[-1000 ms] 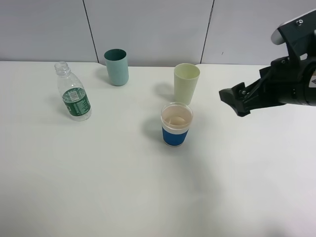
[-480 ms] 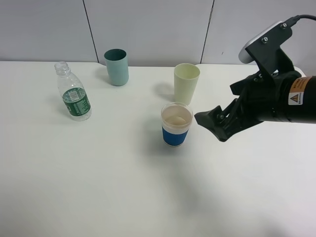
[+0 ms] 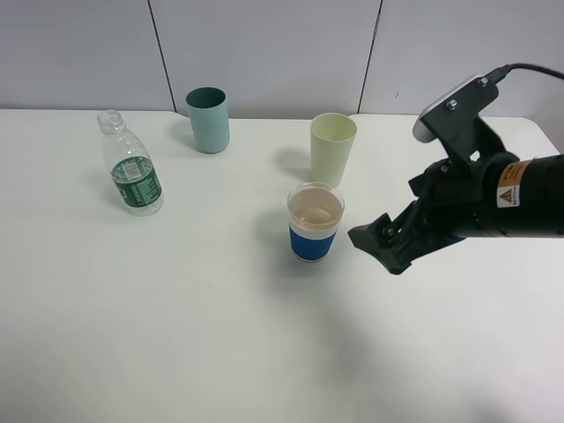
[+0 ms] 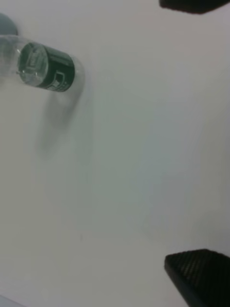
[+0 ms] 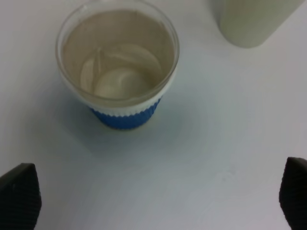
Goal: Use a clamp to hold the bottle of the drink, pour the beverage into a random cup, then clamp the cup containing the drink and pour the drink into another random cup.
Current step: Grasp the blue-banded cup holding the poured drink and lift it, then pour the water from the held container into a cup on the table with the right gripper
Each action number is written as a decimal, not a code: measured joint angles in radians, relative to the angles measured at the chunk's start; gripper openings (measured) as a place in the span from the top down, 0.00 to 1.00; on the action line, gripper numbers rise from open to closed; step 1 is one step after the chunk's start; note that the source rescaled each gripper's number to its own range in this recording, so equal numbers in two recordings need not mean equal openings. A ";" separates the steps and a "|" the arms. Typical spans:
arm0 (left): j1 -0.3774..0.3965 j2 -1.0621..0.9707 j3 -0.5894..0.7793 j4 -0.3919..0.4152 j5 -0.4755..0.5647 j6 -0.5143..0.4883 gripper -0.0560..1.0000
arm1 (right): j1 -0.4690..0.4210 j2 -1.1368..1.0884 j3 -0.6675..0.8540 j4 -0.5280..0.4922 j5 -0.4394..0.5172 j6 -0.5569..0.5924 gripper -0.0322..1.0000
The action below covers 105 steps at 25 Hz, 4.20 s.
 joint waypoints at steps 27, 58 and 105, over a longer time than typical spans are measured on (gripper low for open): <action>0.000 0.000 0.000 0.000 0.001 0.000 0.00 | -0.015 0.646 0.280 0.126 -1.239 -0.215 0.00; 0.000 0.000 0.000 0.000 0.001 0.000 0.00 | -0.022 0.834 0.105 -0.039 -1.336 -0.176 0.00; 0.000 0.000 0.000 0.000 0.001 0.000 0.00 | -0.062 0.787 0.063 -0.161 -1.319 -0.049 0.97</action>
